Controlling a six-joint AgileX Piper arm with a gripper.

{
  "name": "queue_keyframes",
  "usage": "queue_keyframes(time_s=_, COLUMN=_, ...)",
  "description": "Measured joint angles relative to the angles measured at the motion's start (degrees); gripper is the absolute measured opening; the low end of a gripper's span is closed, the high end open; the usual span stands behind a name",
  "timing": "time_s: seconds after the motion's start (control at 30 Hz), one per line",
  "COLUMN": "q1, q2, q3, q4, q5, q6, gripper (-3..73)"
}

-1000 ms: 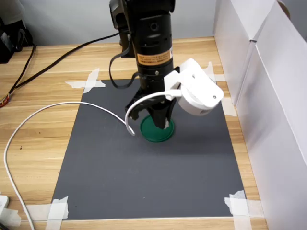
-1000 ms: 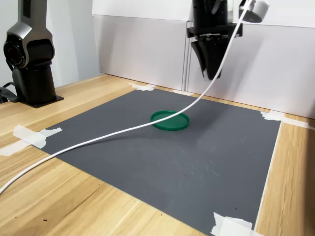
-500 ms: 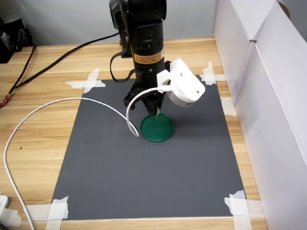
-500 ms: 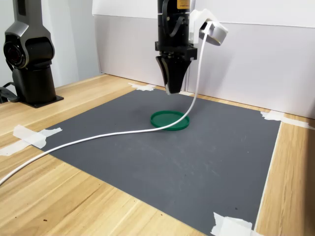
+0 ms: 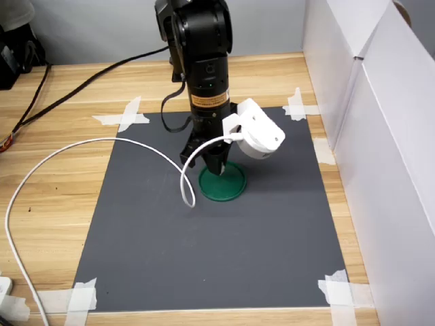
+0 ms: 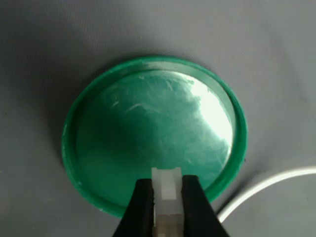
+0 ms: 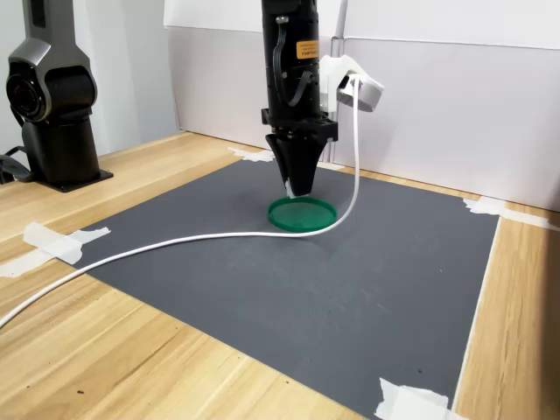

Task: Grasp a white terminal and put it in the green lid.

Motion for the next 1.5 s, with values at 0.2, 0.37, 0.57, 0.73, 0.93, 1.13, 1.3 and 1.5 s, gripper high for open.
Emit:
queue_keyframes(time_s=0.2, q1=0.00, q2=0.40, q3=0.00, q4=0.34, q5=0.43, q6=-1.61, gripper=10.7)
queue_keyframes(time_s=0.37, q1=0.00, q2=0.40, q3=0.00, q4=3.35, q5=0.32, q6=-4.79, gripper=25.3)
queue_keyframes(time_s=0.57, q1=0.00, q2=0.42, q3=0.00, q4=4.03, q5=-1.07, q6=-5.95, gripper=51.1)
queue_keyframes(time_s=0.73, q1=0.00, q2=-2.00, q3=0.00, q4=3.77, q5=-2.72, q6=-3.92, gripper=56.5)
queue_keyframes(time_s=0.93, q1=-0.06, q2=-11.50, q3=0.00, q4=3.77, q5=-6.85, q6=0.55, gripper=41.4)
queue_keyframes(time_s=1.13, q1=-3.70, q2=-23.44, q3=1.68, q4=7.80, q5=-11.07, q6=3.18, gripper=5.1)
queue_keyframes(time_s=1.3, q1=-9.44, q2=-33.79, q3=6.98, q4=10.88, q5=-17.62, q6=3.40, gripper=-1.0)
queue_keyframes(time_s=1.5, q1=-14.12, q2=-46.18, q3=15.40, q4=12.33, q5=-22.33, q6=5.81, gripper=-1.4)
